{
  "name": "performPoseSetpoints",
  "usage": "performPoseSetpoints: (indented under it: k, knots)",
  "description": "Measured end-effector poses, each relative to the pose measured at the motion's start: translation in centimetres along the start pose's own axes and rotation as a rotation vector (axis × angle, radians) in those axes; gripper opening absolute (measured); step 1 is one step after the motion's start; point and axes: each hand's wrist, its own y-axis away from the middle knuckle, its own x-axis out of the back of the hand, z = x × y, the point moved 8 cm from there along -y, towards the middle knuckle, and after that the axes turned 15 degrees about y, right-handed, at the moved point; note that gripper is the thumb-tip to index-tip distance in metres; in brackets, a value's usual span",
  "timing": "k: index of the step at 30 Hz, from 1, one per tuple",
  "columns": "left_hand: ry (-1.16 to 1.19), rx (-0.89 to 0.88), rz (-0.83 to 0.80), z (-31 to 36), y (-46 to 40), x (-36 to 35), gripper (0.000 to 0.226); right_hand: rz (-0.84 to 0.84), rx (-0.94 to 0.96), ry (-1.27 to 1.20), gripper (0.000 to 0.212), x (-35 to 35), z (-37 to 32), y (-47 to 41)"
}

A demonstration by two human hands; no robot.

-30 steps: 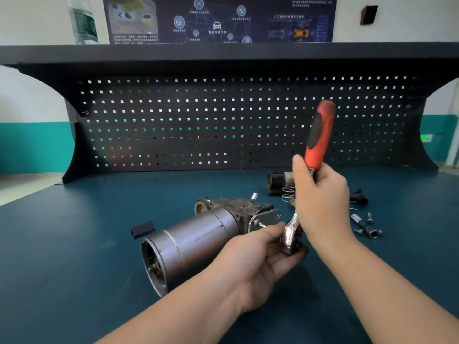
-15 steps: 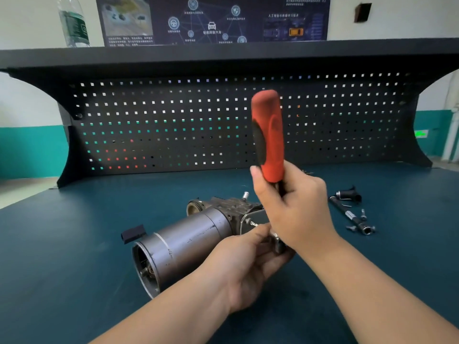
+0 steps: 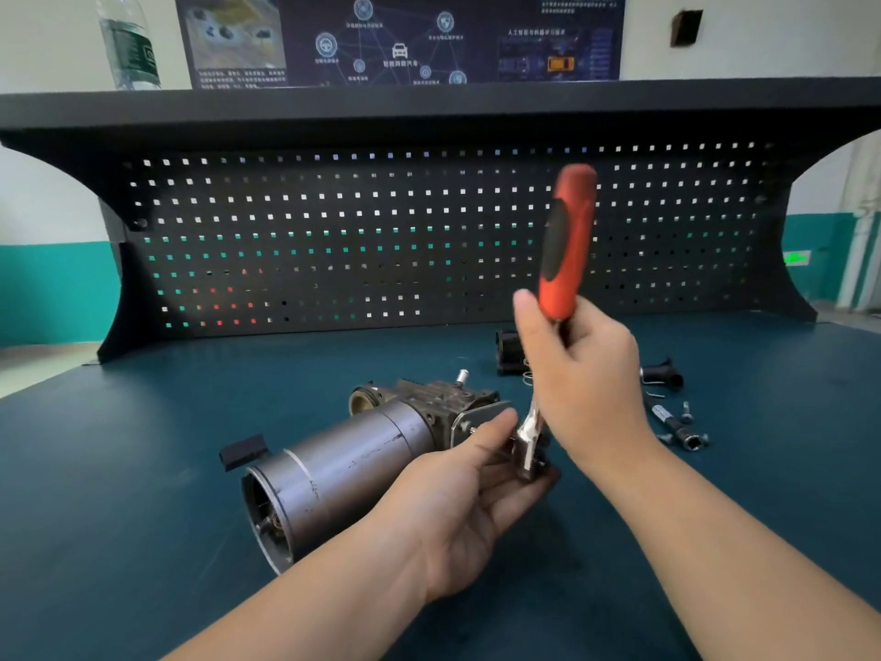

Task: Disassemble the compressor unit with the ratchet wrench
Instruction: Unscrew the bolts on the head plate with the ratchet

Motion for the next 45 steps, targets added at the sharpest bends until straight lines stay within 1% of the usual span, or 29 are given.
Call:
performPoseSetpoints:
  k: [1, 2, 3, 4, 5, 6, 8, 10, 11, 12, 13, 14, 15, 17, 18, 20, 21, 22, 23, 25, 27, 28, 30, 32, 33, 34, 36, 41, 45]
  knots:
    - [-0.020, -0.001, -0.005, 0.0, 0.0, 0.1, 0.019, -0.010, 0.179, 0.030, 0.037, 0.0, -1.8, 0.4]
    - [-0.038, 0.000, -0.018, -0.1, 0.1, 0.0, 0.018, -0.009, 0.314, 0.067, 0.034, -0.1, -3.0, 1.1]
    - [-0.053, -0.004, -0.027, -0.1, 0.0, 0.0, 0.022, 0.002, 0.379, 0.098, 0.032, -0.3, -3.5, 1.7]
    - [-0.061, -0.006, -0.026, -0.1, 0.0, 0.1, 0.026, 0.008, 0.363, 0.112, 0.032, -0.5, -3.3, 1.9]
    - [-0.058, -0.012, -0.019, -0.1, -0.1, 0.1, 0.026, 0.013, 0.281, 0.102, 0.033, -0.6, -2.6, 1.7]
    - [-0.047, -0.013, -0.010, -0.1, -0.1, 0.1, 0.022, 0.022, 0.152, 0.085, 0.036, -0.5, -1.5, 1.2]
    - [-0.025, -0.012, 0.007, 0.0, 0.0, 0.1, 0.017, 0.024, -0.198, 0.090, 0.041, -0.6, 2.2, 0.7]
    - [-0.011, -0.004, 0.011, 0.1, 0.0, 0.0, 0.018, -0.049, -0.604, 0.115, 0.037, -1.2, 7.0, 1.5]
    - [-0.010, 0.003, 0.005, 0.1, 0.1, -0.1, 0.017, -0.112, -0.799, 0.080, 0.031, -1.7, 9.0, 2.5]
    - [-0.013, 0.008, -0.002, 0.0, 0.1, -0.2, 0.017, -0.159, -0.951, 0.024, 0.028, -2.2, 10.2, 3.6]
    - [-0.015, 0.009, -0.006, 0.0, 0.1, -0.3, 0.016, -0.175, -1.028, -0.014, 0.027, -2.4, 10.7, 4.3]
    - [-0.014, 0.008, -0.003, 0.0, 0.1, -0.3, 0.015, -0.167, -1.017, -0.017, 0.028, -2.4, 10.6, 4.2]
    - [-0.011, 0.004, 0.005, 0.0, 0.1, -0.2, 0.015, -0.135, -0.913, 0.001, 0.031, -2.1, 9.9, 3.4]
    - [-0.003, -0.004, 0.015, 0.0, -0.1, 0.0, 0.017, -0.034, -0.541, 0.028, 0.042, -1.0, 6.3, 1.1]
    - [0.000, -0.007, 0.015, 0.0, 0.0, 0.1, 0.019, -0.016, -0.339, 0.015, 0.044, -0.5, 3.8, 0.3]
    - [-0.009, -0.007, 0.009, 0.0, 0.0, 0.1, 0.023, -0.039, 0.038, 0.017, 0.041, -0.3, -0.6, 0.3]
    - [-0.012, -0.004, 0.000, -0.1, 0.1, 0.1, 0.022, -0.057, 0.192, 0.059, 0.037, -0.5, -2.2, 0.8]
    - [-0.016, -0.002, -0.011, -0.1, 0.2, 0.0, 0.019, -0.060, 0.301, 0.106, 0.033, -0.6, -3.2, 1.4]
    - [-0.025, -0.005, -0.017, -0.1, 0.2, 0.0, 0.023, -0.049, 0.363, 0.142, 0.033, -0.8, -3.7, 1.9]
    - [-0.033, -0.013, -0.015, -0.1, 0.1, 0.0, 0.030, -0.024, 0.333, 0.133, 0.033, -0.8, -3.4, 2.0]
    - [-0.021, -0.016, -0.003, 0.0, 0.1, 0.0, 0.024, -0.002, 0.138, 0.061, 0.038, -0.5, -1.6, 1.2]
    - [-0.016, -0.015, 0.008, 0.0, 0.0, 0.0, 0.019, 0.005, -0.009, 0.046, 0.041, -0.5, 0.0, 0.7]
    - [-0.005, -0.005, 0.017, -0.1, 0.0, 0.0, 0.018, -0.016, -0.366, 0.053, 0.042, -0.7, 4.1, 0.6]
    - [0.007, 0.012, 0.001, -0.1, 0.1, -0.2, 0.022, -0.076, -0.739, -0.011, 0.036, -1.5, 8.2, 2.1]
    - [0.005, 0.022, -0.009, -0.1, 0.1, -0.3, 0.023, -0.096, -0.889, -0.055, 0.033, -1.9, 9.5, 3.0]
    - [-0.004, 0.035, -0.017, -0.1, 0.2, -0.4, 0.021, -0.110, -0.989, -0.075, 0.033, -2.2, 10.2, 3.8]
    - [-0.051, 0.070, -0.019, 0.1, 0.1, -0.3, 0.019, -0.120, -1.031, -0.066, 0.032, -2.4, 10.7, 4.3]
    - [-0.235, 0.221, -0.071, 1.1, 0.6, -0.2, 0.025, -0.062, -0.822, -0.090, 0.036, -1.8, 8.2, 2.6]
    - [-0.289, 0.320, -0.108, 1.6, 1.2, 0.0, 0.027, -0.030, -0.703, -0.055, 0.041, -1.1, 5.9, 2.1]
